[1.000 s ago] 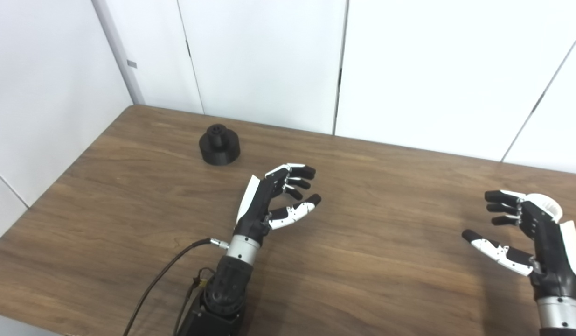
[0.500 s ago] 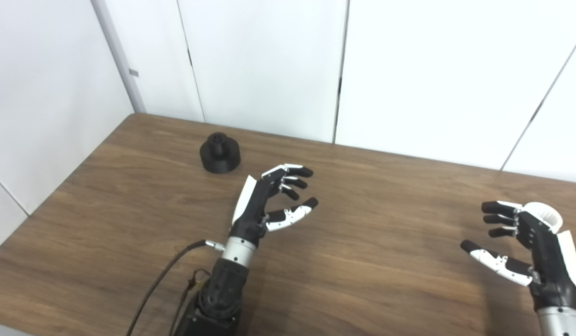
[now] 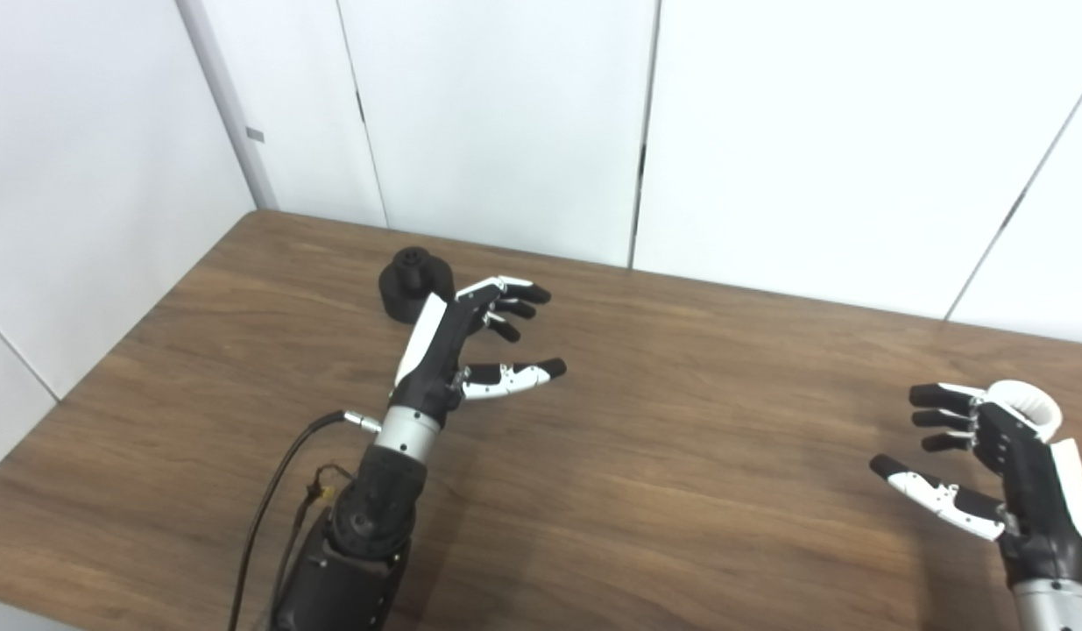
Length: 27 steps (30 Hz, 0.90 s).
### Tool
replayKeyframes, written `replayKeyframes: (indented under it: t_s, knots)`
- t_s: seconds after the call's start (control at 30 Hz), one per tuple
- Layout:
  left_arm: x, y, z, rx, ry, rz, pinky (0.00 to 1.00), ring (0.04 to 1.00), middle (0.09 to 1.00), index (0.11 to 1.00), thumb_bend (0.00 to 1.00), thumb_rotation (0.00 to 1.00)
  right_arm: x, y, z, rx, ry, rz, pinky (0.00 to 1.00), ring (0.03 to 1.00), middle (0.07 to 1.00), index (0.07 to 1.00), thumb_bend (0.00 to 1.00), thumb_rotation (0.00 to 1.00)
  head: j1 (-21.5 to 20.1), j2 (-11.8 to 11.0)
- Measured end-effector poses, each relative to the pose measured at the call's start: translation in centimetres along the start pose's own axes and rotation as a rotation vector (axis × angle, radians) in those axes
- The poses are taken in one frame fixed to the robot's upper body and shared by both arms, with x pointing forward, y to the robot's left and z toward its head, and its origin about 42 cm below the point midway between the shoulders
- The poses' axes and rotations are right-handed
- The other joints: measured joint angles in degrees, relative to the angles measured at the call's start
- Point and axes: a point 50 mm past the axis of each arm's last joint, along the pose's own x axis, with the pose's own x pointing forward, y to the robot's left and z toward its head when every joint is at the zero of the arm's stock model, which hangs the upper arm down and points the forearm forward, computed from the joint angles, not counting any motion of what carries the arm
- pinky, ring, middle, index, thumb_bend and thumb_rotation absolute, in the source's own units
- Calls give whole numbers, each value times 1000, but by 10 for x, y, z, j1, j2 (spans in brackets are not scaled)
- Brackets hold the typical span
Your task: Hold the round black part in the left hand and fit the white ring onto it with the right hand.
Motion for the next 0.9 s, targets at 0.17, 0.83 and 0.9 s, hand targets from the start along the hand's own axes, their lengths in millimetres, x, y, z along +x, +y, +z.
replayKeyframes:
  t_s: [0.17,0.83,0.9]
  knots:
    - [5,9,0,24,1,15,591,741,747,629,817,93,0,-2,0,5,1,0,533,646,683,650,595,69,4,1]
    - [27,42,9,189,47,74,783,855,827,663,818,151,0,-7,-2,8,3,12,556,669,695,659,599,87,8,3]
    - [30,45,11,196,43,77,779,855,827,666,822,182,0,-8,-2,6,3,12,557,671,697,660,596,82,8,2]
